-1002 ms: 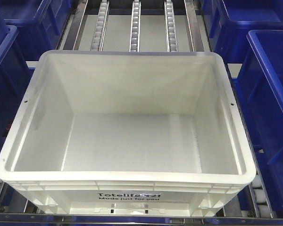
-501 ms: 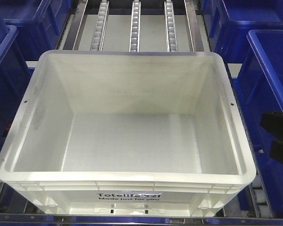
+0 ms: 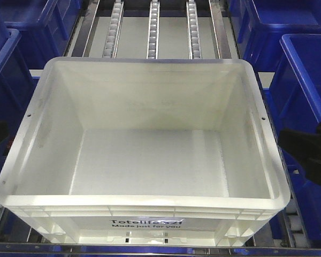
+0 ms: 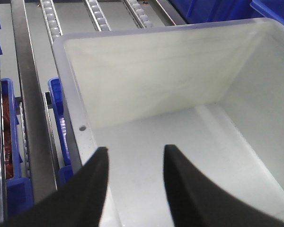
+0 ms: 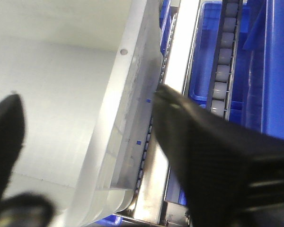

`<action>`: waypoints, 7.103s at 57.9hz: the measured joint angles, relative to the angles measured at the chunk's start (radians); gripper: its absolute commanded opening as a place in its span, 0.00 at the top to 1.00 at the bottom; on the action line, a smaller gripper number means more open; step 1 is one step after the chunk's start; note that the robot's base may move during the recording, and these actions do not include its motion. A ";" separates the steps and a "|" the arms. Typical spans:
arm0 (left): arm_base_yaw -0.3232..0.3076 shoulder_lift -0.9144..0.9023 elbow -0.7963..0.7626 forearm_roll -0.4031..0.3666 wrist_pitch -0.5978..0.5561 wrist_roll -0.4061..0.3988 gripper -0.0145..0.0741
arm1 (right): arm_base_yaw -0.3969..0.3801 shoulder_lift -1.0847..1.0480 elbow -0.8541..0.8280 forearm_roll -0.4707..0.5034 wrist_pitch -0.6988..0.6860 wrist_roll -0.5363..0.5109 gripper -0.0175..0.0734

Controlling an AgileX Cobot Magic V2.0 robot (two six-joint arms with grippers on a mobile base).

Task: Move bin from left to right shelf
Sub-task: 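Lower both grippers onto the white tote's opposite side rims, then close both grippers on the tote's side rims, then lift the tote with both grippers and pull it toward the robot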

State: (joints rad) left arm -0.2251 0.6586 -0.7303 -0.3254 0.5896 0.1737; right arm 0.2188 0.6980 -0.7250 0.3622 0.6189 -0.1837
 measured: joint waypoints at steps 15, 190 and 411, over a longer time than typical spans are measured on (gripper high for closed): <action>0.000 0.000 0.000 0.000 -0.076 0.001 0.29 | 0.000 0.001 0.000 0.001 -0.027 0.000 0.04; 0.000 0.576 -0.212 0.165 0.079 -0.154 0.29 | 0.000 0.652 -0.299 -0.019 0.153 0.019 0.16; 0.011 0.418 -0.302 0.053 0.183 -0.123 0.85 | -0.011 0.385 -0.288 -0.014 0.153 0.019 0.81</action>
State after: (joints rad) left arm -0.2146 1.0765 -1.0322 -0.2726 0.7725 0.0504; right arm 0.2078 1.0827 -1.0131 0.3479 0.7723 -0.1651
